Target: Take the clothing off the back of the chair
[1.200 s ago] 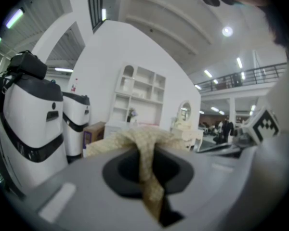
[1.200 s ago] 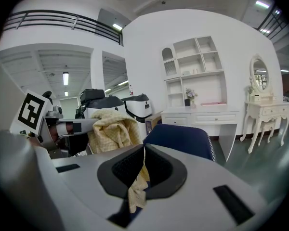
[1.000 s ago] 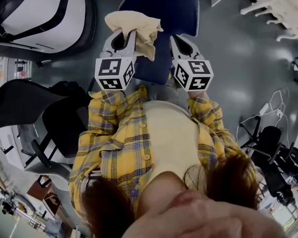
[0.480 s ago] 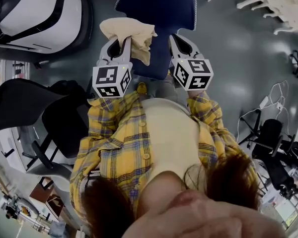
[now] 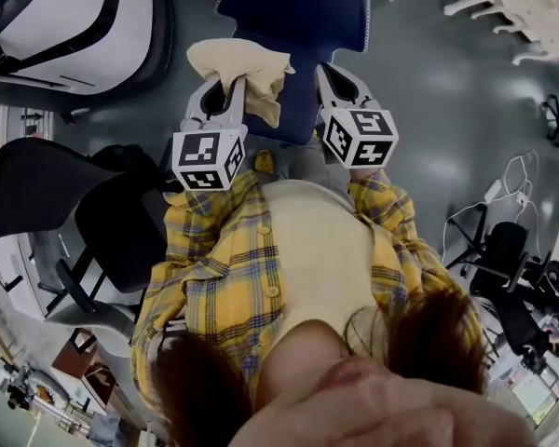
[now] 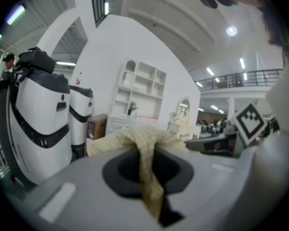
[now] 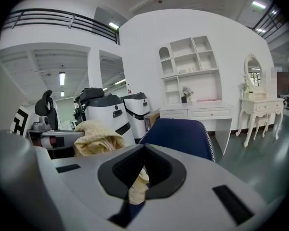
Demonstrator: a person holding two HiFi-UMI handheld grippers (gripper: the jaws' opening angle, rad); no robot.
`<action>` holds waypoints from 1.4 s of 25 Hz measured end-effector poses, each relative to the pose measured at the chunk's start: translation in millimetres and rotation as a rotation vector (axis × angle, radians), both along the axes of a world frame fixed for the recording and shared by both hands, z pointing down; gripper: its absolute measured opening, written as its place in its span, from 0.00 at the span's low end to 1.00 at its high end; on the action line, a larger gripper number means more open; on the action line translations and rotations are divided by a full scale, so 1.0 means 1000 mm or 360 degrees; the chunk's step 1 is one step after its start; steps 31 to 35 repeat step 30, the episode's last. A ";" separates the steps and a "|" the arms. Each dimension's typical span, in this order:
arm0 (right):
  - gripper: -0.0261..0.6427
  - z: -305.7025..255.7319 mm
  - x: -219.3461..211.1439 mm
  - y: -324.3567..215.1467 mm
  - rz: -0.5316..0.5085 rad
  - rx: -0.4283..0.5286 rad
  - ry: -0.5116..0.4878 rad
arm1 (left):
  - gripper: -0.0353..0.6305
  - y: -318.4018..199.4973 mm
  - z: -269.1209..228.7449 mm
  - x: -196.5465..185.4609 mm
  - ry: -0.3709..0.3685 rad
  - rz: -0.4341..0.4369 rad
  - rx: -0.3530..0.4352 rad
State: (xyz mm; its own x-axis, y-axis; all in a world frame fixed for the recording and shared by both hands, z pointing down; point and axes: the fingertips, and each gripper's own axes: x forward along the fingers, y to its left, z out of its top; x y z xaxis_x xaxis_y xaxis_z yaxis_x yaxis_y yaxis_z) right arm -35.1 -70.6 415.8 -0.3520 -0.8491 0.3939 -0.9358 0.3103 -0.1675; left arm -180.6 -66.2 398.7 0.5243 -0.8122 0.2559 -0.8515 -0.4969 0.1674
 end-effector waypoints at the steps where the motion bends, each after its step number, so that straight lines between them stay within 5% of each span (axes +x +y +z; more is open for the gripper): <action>1: 0.06 0.000 0.000 0.001 0.0001 0.0003 -0.0004 | 0.10 0.002 0.000 -0.001 -0.0002 -0.0002 0.0000; 35: 0.06 -0.018 -0.003 0.012 -0.0010 0.0080 -0.0020 | 0.10 0.014 -0.024 -0.019 0.0073 -0.0018 0.0069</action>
